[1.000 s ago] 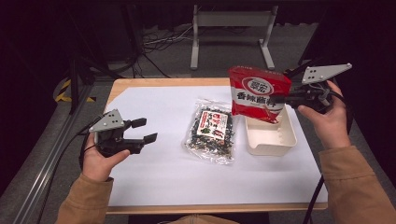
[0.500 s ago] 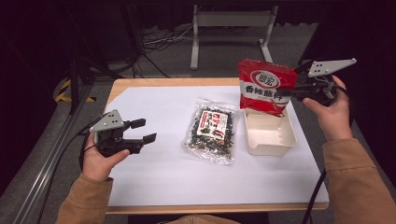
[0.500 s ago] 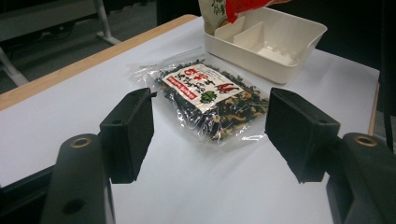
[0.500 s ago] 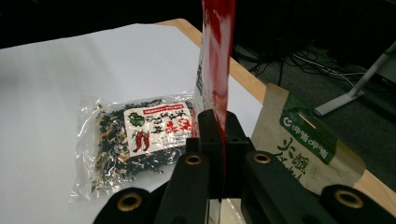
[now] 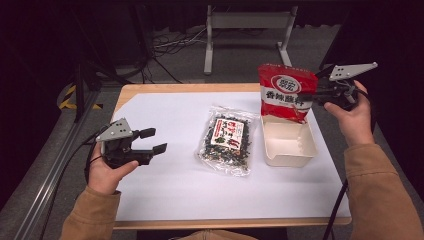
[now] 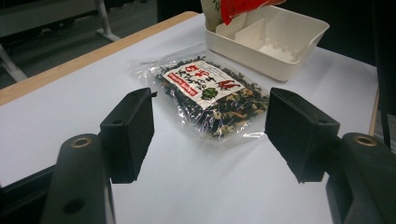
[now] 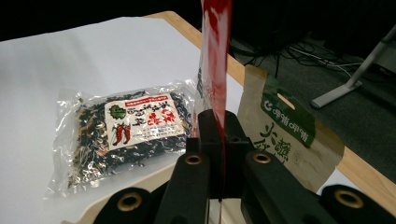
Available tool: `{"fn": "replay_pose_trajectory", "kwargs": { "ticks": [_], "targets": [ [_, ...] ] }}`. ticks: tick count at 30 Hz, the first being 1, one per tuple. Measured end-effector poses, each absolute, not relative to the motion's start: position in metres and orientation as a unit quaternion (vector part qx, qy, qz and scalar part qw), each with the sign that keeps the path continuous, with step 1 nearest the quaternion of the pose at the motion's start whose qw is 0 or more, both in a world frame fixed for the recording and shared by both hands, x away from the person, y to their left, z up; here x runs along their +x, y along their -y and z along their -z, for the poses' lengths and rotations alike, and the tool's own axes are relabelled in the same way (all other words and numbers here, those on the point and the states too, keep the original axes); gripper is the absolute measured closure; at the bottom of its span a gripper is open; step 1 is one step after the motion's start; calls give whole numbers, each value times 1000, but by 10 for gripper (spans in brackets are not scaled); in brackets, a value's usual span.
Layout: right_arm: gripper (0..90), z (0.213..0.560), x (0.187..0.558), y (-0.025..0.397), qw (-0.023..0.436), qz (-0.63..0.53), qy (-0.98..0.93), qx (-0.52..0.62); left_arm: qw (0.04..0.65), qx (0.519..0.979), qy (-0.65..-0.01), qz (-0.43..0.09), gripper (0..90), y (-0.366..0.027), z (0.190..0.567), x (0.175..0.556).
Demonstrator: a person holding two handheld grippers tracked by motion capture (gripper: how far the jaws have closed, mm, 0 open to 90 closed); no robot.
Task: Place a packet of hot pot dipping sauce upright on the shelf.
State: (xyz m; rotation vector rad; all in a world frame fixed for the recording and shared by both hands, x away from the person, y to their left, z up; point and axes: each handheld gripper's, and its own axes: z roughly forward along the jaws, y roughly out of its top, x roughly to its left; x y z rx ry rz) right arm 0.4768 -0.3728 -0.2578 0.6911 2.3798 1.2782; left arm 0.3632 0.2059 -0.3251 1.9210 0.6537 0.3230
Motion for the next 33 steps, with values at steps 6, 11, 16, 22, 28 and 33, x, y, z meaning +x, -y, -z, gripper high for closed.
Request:
{"fn": "replay_pose_trajectory", "kwargs": {
  "ticks": [6, 11, 16, 22, 28, 33],
  "targets": [
    [898, 268, 486, 375, 169, -445, -843, 251, 517, 799, -273, -136, 334, -206, 326, 363],
    [898, 275, 494, 377, 167, -437, -846, 257, 517, 800, -274, -135, 334, -206, 326, 363],
    [898, 280, 500, 378, 172, -428, -848, 262, 516, 800, -275, -135, 334, -206, 327, 364],
    [897, 289, 508, 379, 182, -417, -851, 265, 515, 801, -274, -133, 334, -205, 328, 364],
    [897, 295, 513, 374, 190, -408, -855, 257, 513, 803, -274, -132, 334, -205, 329, 365],
    [895, 299, 514, 370, 188, -412, -856, 248, 513, 803, -273, -133, 334, -205, 329, 365]
  ]
}}
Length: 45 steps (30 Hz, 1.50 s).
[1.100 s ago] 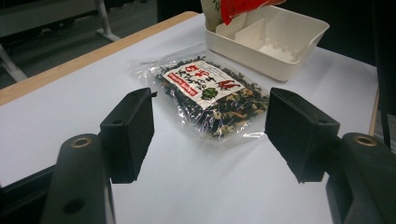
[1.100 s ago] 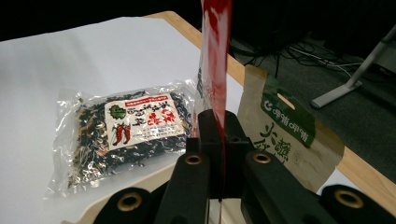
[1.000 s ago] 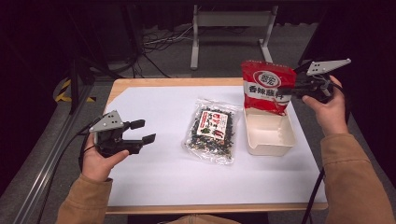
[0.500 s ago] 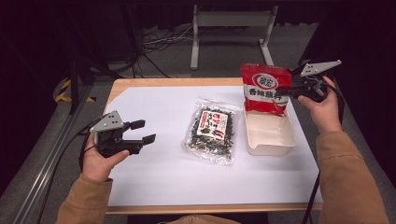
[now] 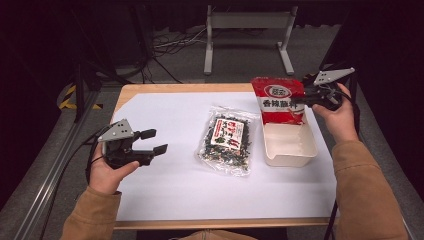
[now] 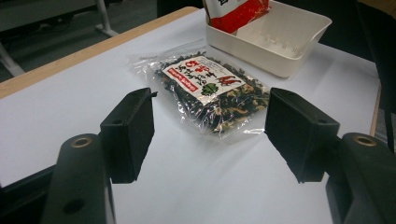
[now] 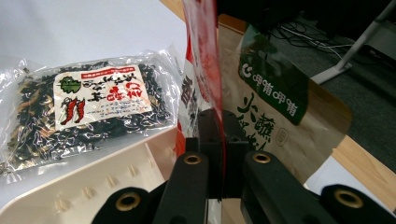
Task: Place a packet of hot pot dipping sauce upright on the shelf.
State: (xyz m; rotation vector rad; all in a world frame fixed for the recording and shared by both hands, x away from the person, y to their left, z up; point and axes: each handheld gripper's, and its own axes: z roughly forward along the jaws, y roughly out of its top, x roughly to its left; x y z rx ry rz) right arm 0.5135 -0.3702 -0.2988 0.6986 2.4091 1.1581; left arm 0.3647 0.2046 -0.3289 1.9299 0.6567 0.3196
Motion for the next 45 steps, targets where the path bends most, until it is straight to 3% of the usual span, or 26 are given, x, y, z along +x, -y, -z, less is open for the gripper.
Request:
{"fn": "replay_pose_trajectory", "kwargs": {
  "ticks": [28, 32, 36, 45],
  "targets": [
    [882, 337, 506, 393, 164, -392, -850, 311, 501, 815, -271, -106, 329, -194, 340, 372],
    [820, 337, 505, 393, 162, -395, -844, 323, 500, 816, -273, -103, 325, -190, 345, 374],
    [691, 335, 500, 395, 149, -421, -826, 345, 497, 817, -273, -103, 321, -188, 349, 377],
    [489, 324, 479, 397, 186, -423, -806, 369, 488, 821, -284, -89, 314, -179, 359, 384]
  ]
}}
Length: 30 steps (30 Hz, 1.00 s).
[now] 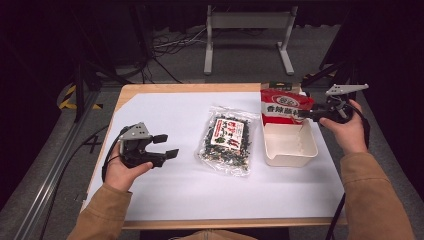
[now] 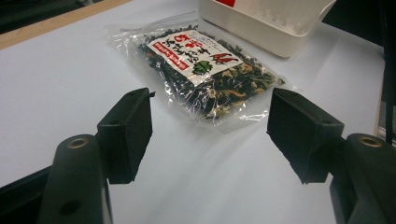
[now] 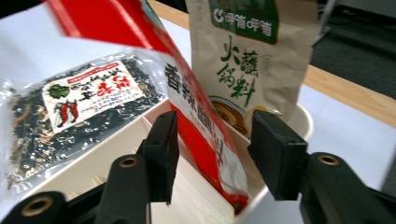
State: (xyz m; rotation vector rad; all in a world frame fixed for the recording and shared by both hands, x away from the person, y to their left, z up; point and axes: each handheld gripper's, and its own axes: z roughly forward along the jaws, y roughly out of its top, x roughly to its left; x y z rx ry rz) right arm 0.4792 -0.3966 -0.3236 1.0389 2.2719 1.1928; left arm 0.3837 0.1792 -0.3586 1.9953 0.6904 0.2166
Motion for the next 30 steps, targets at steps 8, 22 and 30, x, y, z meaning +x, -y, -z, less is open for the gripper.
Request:
{"fn": "replay_pose_trajectory", "kwargs": {
  "ticks": [8, 22, 30],
  "targets": [
    [428, 316, 455, 398, 199, -414, -788, 409, 483, 825, -279, -89, 308, -171, 363, 387],
    [396, 312, 415, 380, 208, -428, -787, 394, 479, 819, -305, -84, 337, -163, 373, 397],
    [396, 312, 396, 358, 213, -445, -786, 372, 480, 812, -325, -66, 334, -155, 382, 406]
  ]
}}
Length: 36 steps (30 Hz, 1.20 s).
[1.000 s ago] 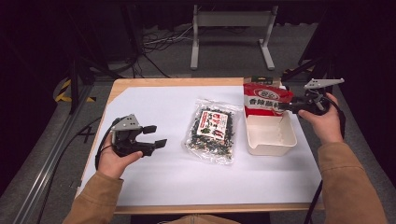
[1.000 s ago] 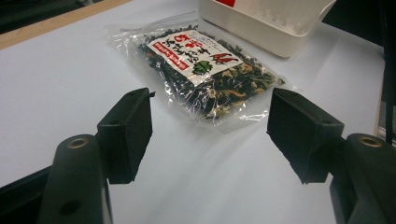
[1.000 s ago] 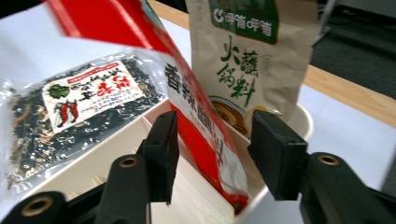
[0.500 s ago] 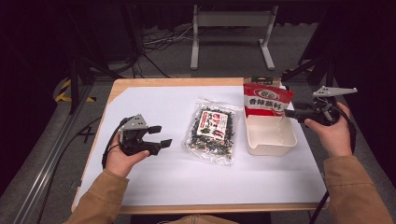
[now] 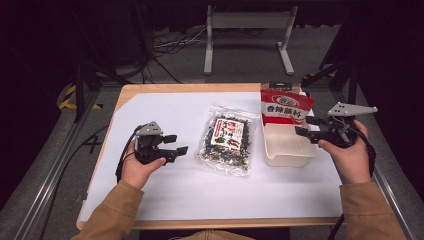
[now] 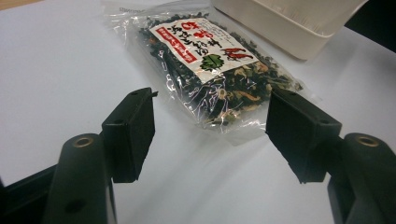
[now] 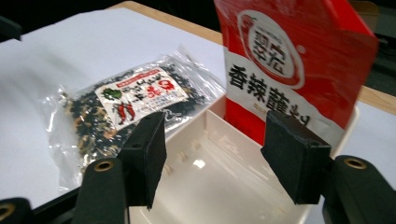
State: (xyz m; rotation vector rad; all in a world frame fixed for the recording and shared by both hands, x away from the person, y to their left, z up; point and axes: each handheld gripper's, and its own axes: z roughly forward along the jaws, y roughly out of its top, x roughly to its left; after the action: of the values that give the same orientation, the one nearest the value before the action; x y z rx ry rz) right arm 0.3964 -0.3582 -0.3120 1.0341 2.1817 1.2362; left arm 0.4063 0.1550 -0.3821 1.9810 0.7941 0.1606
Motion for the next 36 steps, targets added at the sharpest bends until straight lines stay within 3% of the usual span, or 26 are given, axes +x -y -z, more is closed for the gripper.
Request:
{"fn": "replay_pose_trajectory", "kwargs": {
  "ticks": [16, 36],
  "targets": [
    [352, 313, 371, 327, 230, -460, -787, 342, 452, 813, -366, -34, 375, -130, 403, 419],
    [324, 316, 365, 311, 227, -454, -799, 322, 403, 828, -389, 22, 325, -114, 428, 437]
  ]
}}
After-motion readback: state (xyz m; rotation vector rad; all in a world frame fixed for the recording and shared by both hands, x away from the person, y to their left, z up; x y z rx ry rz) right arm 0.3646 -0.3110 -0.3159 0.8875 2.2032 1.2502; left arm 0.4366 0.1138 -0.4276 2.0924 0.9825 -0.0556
